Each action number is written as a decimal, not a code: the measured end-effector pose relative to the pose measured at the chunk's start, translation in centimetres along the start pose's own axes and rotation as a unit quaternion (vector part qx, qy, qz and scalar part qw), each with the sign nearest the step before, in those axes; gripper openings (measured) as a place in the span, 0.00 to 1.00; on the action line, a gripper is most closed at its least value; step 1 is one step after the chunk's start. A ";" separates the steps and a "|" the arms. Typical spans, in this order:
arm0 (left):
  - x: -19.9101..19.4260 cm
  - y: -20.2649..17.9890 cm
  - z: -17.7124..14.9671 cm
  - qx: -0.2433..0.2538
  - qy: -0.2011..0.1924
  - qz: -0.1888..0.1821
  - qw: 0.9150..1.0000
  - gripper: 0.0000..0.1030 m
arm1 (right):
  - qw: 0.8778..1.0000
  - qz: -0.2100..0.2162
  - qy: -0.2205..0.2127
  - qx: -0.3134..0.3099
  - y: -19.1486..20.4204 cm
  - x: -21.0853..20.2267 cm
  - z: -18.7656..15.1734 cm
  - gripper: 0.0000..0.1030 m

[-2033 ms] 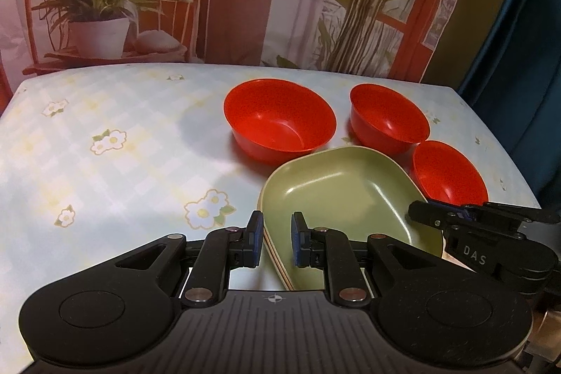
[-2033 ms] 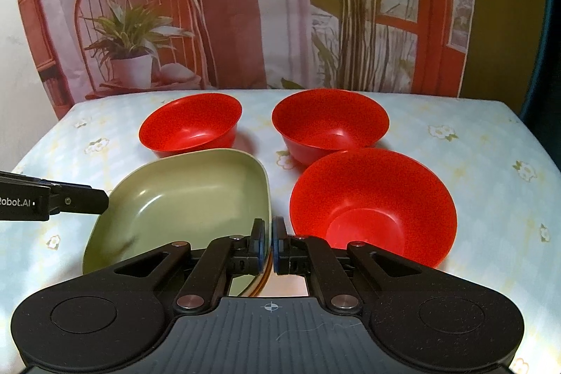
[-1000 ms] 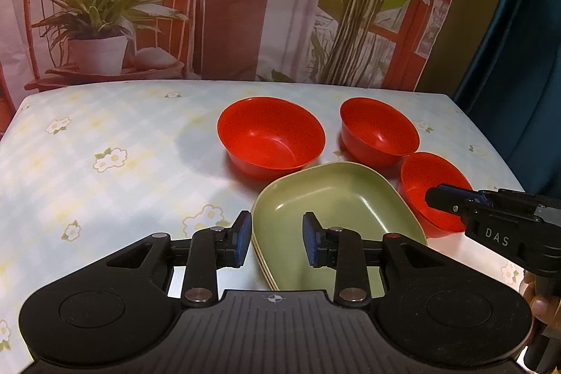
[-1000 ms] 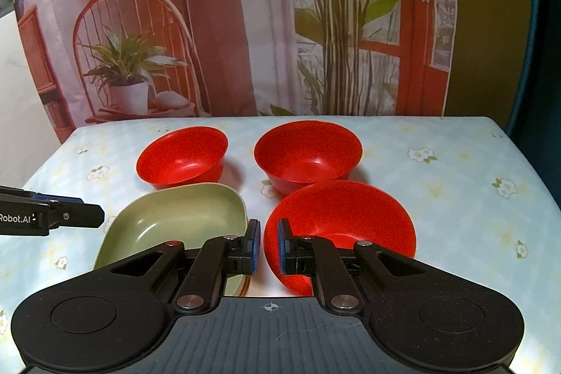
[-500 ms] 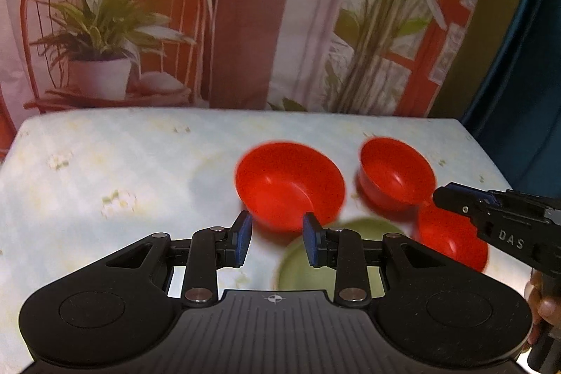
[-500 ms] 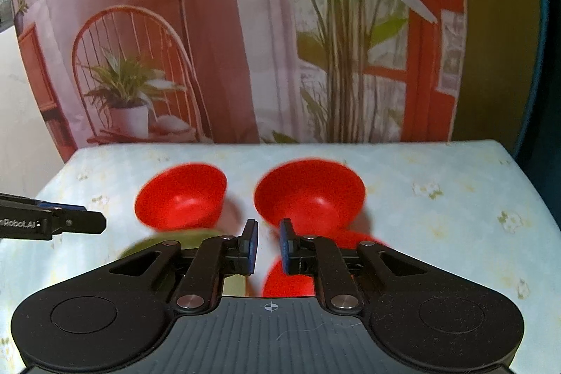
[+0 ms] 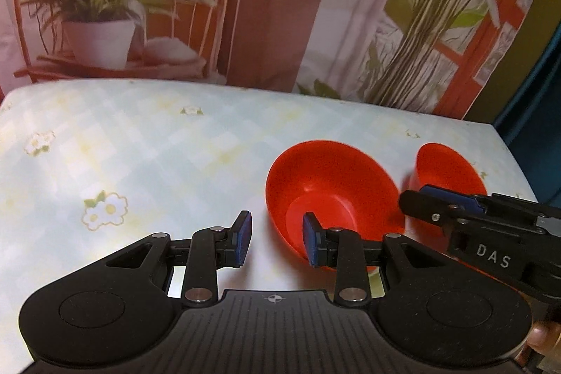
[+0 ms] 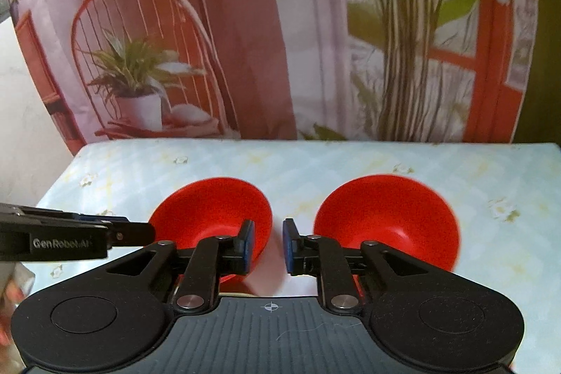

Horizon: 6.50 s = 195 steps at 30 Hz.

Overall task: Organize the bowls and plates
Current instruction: 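Move the left tool to a red bowl and close on its rim, then lift the red bowl with the left tool toward another red bowl, then lower the held red bowl into the other red bowl, then open the left tool, move to the third red bowl, grasp its rim, then lift the third red bowl with the left tool toward the bowl stack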

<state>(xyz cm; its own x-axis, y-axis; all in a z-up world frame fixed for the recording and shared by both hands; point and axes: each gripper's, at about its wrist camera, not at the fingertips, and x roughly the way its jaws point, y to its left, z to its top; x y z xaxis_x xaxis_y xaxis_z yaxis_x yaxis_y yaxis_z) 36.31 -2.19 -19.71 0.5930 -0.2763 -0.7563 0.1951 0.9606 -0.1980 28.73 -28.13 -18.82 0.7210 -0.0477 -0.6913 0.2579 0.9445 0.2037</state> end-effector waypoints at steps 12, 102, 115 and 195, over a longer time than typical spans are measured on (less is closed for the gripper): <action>1.4 0.0 -0.8 0.011 0.012 -0.019 1.000 0.17 | 0.999 0.021 0.047 0.013 0.2 2.8 -0.2 0.18; -0.4 -17.1 -5.3 0.156 0.038 -0.101 0.982 0.20 | 0.997 -0.050 0.013 0.061 -14.0 -10.5 -7.7 0.08; -0.7 -15.8 -4.8 0.142 0.029 -0.092 0.985 0.20 | 0.997 -0.055 0.028 0.050 -13.6 -9.9 -8.1 0.10; 5.6 -12.3 3.7 0.100 0.001 -0.085 0.991 0.12 | 0.997 -0.022 0.002 0.072 -13.9 -1.3 0.1 0.07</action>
<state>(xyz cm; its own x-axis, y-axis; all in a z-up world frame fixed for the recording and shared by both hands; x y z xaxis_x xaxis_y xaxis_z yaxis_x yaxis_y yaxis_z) 40.08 -15.65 -19.22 0.5375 -0.4332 -0.7235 0.4428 0.8751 -0.1951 24.26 -41.24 -20.73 0.7045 -0.0871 -0.7044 0.3789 0.8853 0.2694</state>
